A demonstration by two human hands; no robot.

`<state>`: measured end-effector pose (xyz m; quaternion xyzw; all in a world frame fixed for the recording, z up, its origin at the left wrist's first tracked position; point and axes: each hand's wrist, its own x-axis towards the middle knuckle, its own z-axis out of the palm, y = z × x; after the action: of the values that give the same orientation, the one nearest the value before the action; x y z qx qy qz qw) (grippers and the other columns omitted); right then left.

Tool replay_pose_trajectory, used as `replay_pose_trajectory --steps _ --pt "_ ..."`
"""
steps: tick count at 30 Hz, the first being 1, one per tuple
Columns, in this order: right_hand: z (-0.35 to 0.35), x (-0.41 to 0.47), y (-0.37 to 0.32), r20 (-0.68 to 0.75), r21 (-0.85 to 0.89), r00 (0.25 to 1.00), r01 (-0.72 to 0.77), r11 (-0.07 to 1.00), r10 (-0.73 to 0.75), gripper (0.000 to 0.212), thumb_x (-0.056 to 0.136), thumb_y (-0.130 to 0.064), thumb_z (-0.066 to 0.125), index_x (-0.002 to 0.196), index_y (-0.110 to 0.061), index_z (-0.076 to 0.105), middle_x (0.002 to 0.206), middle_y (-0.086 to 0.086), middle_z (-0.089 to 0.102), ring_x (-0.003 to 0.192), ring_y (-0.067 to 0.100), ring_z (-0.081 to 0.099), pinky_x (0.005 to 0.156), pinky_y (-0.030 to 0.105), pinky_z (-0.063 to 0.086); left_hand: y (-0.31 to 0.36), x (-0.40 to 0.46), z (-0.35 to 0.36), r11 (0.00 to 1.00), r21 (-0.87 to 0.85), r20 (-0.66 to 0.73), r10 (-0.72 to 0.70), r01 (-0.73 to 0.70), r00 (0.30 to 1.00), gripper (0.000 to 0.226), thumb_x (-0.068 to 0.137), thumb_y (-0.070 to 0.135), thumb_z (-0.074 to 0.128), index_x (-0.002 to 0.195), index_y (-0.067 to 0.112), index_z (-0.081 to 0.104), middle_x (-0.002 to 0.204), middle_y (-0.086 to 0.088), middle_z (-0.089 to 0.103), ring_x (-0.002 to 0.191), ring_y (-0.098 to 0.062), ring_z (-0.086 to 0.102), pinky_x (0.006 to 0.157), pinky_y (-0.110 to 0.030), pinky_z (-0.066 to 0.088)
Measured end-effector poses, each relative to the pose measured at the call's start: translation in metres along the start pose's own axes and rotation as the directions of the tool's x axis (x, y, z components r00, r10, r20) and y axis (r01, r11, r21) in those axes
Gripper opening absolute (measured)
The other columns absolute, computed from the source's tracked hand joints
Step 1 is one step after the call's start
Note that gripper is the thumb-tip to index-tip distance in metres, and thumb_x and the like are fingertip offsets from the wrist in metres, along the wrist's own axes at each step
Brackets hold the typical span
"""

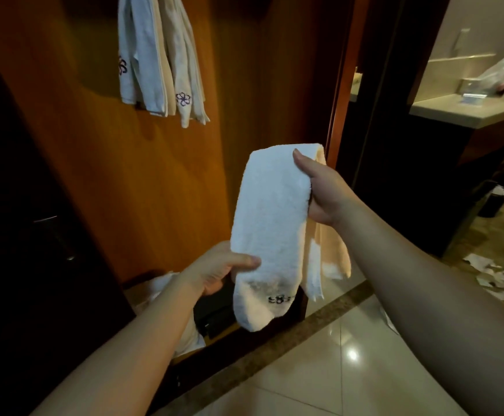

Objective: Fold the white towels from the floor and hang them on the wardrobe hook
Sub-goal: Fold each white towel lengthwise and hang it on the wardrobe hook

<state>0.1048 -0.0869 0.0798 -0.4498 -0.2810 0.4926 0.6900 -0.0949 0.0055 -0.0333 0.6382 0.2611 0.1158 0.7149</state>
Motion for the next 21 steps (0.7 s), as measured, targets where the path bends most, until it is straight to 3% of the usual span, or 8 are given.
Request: replay_pose_trajectory --steps 3,7,10,13,16,21 --pt "0.002 0.002 -0.003 -0.021 0.014 0.999 0.034 0.999 -0.033 0.041 0.097 -0.044 0.061 0.128 -0.016 0.063 0.117 0.007 0.075 0.107 0.027 0.073 0.089 0.045 0.060 -0.008 0.000 -0.006 0.991 -0.133 0.033 -0.018 0.022 0.999 0.056 0.070 0.006 0.069 0.125 0.010 0.063 0.120 -0.011 0.073 0.111 -0.028 0.070 0.084 -0.037 0.058" --pt "0.003 0.008 -0.008 -0.047 0.082 0.998 0.053 0.995 -0.050 0.045 0.099 -0.045 0.057 0.132 -0.015 0.061 0.122 0.010 0.073 0.111 0.031 0.071 0.099 0.051 0.054 -0.021 0.000 -0.005 0.993 -0.093 0.160 -0.056 0.071 0.986 0.057 0.074 0.003 0.062 0.131 0.009 0.057 0.125 -0.013 0.070 0.118 -0.032 0.066 0.089 -0.042 0.058" --pt "0.004 0.014 -0.012 -0.073 0.157 0.996 0.064 0.986 -0.053 0.051 0.100 -0.045 0.056 0.140 -0.013 0.054 0.128 0.013 0.069 0.114 0.036 0.069 0.103 0.056 0.050 -0.042 0.002 -0.008 0.985 0.004 0.257 -0.166 0.170 0.952 0.060 0.075 0.006 0.071 0.133 0.013 0.055 0.125 -0.009 0.071 0.119 -0.029 0.066 0.090 -0.041 0.058" --pt "0.003 0.021 -0.016 -0.126 0.182 0.990 0.090 0.979 -0.067 0.049 0.099 -0.046 0.057 0.136 -0.014 0.056 0.125 0.012 0.071 0.111 0.036 0.070 0.101 0.057 0.051 -0.078 0.001 -0.021 0.966 0.011 0.352 -0.245 0.258 0.903 0.068 0.081 0.012 0.079 0.141 0.012 0.047 0.136 -0.012 0.064 0.129 -0.033 0.058 0.102 -0.049 0.051" --pt "0.004 0.029 -0.014 -0.168 0.185 0.984 0.091 0.978 -0.060 0.044 0.098 -0.047 0.059 0.131 -0.018 0.058 0.121 0.011 0.073 0.107 0.036 0.072 0.097 0.058 0.053 -0.109 -0.001 -0.034 0.934 -0.104 0.315 -0.294 0.341 0.902 0.075 0.084 0.013 0.080 0.147 0.008 0.040 0.142 -0.019 0.057 0.134 -0.037 0.053 0.112 -0.060 0.040" --pt "0.005 0.038 -0.008 -0.220 0.231 0.975 0.080 0.970 -0.028 0.045 0.098 -0.050 0.058 0.130 -0.019 0.056 0.121 0.012 0.072 0.107 0.037 0.071 0.092 0.058 0.055 -0.113 0.002 -0.051 0.925 -0.226 0.179 -0.268 0.304 0.947 0.072 0.085 0.019 0.082 0.144 0.007 0.043 0.138 -0.019 0.061 0.130 -0.037 0.057 0.103 -0.052 0.050"
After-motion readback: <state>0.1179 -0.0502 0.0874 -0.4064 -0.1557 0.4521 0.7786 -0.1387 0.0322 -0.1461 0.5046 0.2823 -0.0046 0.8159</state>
